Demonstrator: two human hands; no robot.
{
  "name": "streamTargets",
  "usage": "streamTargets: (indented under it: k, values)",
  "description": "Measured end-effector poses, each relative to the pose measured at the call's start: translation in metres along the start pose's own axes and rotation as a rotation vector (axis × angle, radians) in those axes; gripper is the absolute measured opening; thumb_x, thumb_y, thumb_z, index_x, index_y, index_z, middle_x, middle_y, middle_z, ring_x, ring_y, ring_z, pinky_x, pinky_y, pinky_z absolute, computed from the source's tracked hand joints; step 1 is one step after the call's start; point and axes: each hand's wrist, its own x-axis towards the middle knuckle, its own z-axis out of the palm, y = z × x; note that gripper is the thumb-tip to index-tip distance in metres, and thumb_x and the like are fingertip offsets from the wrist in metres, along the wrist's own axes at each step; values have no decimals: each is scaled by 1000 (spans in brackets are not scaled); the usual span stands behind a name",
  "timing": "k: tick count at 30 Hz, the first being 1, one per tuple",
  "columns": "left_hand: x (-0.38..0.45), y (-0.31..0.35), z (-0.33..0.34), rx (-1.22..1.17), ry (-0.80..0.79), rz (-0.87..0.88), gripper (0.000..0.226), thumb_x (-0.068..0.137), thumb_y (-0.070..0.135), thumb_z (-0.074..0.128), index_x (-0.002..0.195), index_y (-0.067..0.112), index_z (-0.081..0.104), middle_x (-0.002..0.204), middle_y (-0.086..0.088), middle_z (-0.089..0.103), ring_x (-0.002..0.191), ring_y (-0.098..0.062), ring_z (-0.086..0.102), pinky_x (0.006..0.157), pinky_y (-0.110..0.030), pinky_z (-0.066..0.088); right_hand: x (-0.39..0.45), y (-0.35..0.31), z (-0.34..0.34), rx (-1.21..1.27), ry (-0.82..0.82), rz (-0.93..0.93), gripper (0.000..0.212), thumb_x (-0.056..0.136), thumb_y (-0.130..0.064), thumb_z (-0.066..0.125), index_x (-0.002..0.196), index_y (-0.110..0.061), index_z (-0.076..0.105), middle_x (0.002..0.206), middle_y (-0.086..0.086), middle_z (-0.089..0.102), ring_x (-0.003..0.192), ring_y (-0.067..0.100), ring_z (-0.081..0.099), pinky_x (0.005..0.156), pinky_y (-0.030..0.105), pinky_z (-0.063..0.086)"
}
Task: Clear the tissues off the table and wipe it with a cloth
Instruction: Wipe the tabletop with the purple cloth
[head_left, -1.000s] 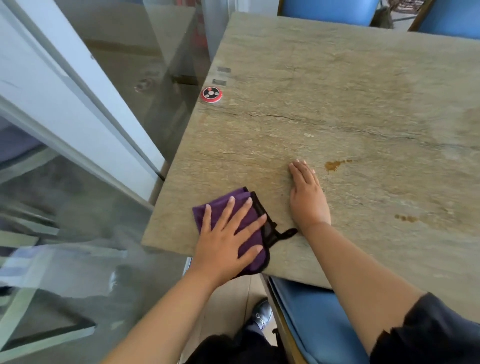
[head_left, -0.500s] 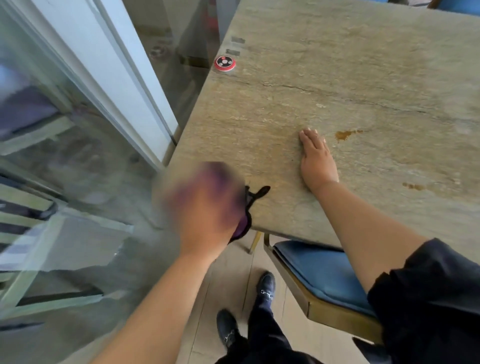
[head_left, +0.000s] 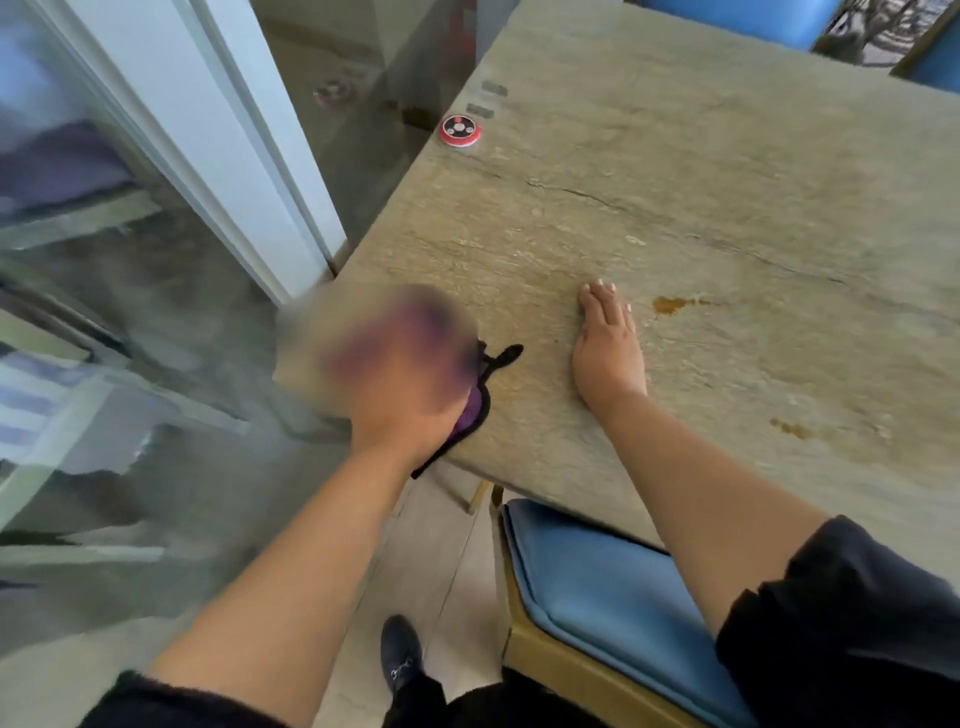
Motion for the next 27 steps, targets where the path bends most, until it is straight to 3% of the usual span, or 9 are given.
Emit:
streamTargets:
  k: [1, 3, 4, 6, 9, 11, 14, 21, 27]
  values:
    - [-16, 6, 12, -72, -69, -8, 39, 90, 41, 50, 122, 23, 61, 132, -6, 55, 119, -28, 51, 84, -40, 26, 1, 2, 0, 5, -8, -14, 54, 98, -4, 28, 152, -10, 21, 161, 4, 13, 149, 17, 2, 120, 28, -3]
    - [-45, 17, 32, -142, -156, 36, 49, 93, 56, 36, 137, 36, 45, 147, 4, 40, 133, -18, 33, 105, -19, -3, 3, 6, -3, 36, -53, -34, 54, 99, -5, 29, 152, -9, 20, 161, 5, 12, 149, 17, 1, 120, 28, -3]
    - [-53, 21, 37, -135, -170, 64, 53, 93, 61, 31, 141, 40, 39, 152, 7, 34, 136, -14, 23, 103, -10, -22, 4, 10, -6, 57, -84, -44, 53, 100, -6, 29, 152, -9, 19, 161, 4, 10, 149, 17, 0, 120, 28, -3]
    - [-45, 24, 40, -48, -180, 110, 58, 91, 65, 26, 145, 45, 29, 157, 8, 23, 140, -12, 7, 98, -16, -35, 5, 20, -12, 81, -158, -94, 53, 101, -8, 30, 152, -11, 19, 162, 2, 7, 149, 17, -2, 120, 28, -1]
    - [-1, 32, 48, 36, -125, 138, 61, 88, 67, 19, 147, 51, 13, 162, 5, 3, 148, -26, -3, 113, -56, -11, -2, 39, -24, 91, -227, -170, 53, 100, -5, 32, 151, -15, 25, 161, -2, 12, 149, 17, 6, 120, 28, 7]
    - [32, 47, 54, 22, -160, 80, 61, 87, 68, 12, 146, 54, 3, 162, 6, -8, 148, -29, -8, 111, -65, -3, -14, 54, -34, 122, -176, -151, 53, 97, -1, 35, 149, -16, 33, 158, -3, 21, 148, 18, 12, 120, 30, 13]
    - [45, 76, 64, 33, -150, 114, 62, 87, 68, 10, 146, 53, -1, 162, 4, -8, 148, -32, -9, 111, -67, -1, -30, 78, -49, 75, -64, -132, 52, 93, 0, 39, 143, -13, 43, 149, 2, 36, 143, 22, 23, 118, 30, 20]
    - [9, 98, 61, 50, -142, 682, 60, 92, 62, 28, 148, 50, 9, 162, 5, 0, 148, -30, -5, 112, -66, 2, -48, 124, -56, 50, 73, -72, 48, 89, 3, 44, 133, -14, 51, 134, 2, 42, 127, 18, 31, 107, 20, 23]
    - [60, 134, 66, 19, -143, 402, 60, 89, 69, 17, 144, 57, -2, 161, 11, -8, 148, -26, -10, 112, -65, 0, -42, 124, -55, 115, 116, -82, 47, 86, 9, 45, 128, -9, 53, 129, 3, 45, 124, 17, 33, 104, 13, 18]
